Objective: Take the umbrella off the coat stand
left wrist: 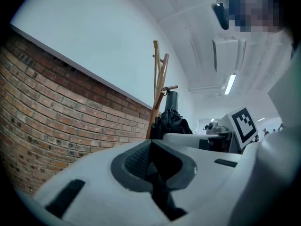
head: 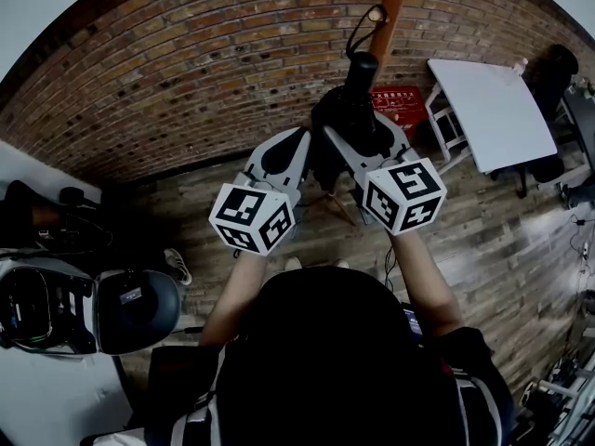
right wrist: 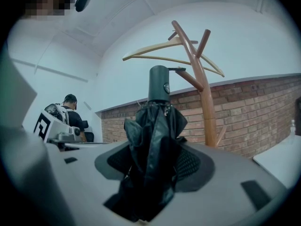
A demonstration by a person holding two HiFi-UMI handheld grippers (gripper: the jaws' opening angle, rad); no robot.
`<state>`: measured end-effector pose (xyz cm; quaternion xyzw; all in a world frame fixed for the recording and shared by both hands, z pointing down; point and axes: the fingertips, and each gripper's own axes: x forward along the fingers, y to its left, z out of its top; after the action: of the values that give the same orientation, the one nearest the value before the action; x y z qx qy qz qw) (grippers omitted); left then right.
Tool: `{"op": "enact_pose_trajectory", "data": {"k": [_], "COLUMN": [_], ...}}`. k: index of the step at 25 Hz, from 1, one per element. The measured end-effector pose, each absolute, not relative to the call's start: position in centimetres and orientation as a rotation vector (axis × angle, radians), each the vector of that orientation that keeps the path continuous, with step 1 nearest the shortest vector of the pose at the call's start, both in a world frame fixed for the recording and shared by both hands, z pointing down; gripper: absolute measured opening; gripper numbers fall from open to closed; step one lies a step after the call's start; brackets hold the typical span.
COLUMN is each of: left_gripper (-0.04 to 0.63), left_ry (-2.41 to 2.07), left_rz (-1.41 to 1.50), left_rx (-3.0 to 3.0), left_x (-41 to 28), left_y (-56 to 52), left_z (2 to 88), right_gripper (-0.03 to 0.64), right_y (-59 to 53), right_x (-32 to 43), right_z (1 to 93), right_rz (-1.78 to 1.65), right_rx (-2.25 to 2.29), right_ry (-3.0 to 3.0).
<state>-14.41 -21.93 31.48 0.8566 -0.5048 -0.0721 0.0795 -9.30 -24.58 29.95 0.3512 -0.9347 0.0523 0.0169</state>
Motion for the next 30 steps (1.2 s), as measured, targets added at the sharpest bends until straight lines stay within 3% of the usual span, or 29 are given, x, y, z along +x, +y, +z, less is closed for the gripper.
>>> {"op": "enact_pose_trajectory", "data": {"k": [30], "left_gripper": [0.018], "left_ry": [-1.648], "left_rz": [-0.182], "left_rx": [2.449], "left_x": [-10.1], "left_y": [-21.0], "left_z": [34.0], "right_gripper": [0.262], "right_y": [-24.4], "right_x": [-4.3], "right_z": [33.1], "right_rz": [0.273], "right_rx": [0.944], "right_ry": [-2.927]}}
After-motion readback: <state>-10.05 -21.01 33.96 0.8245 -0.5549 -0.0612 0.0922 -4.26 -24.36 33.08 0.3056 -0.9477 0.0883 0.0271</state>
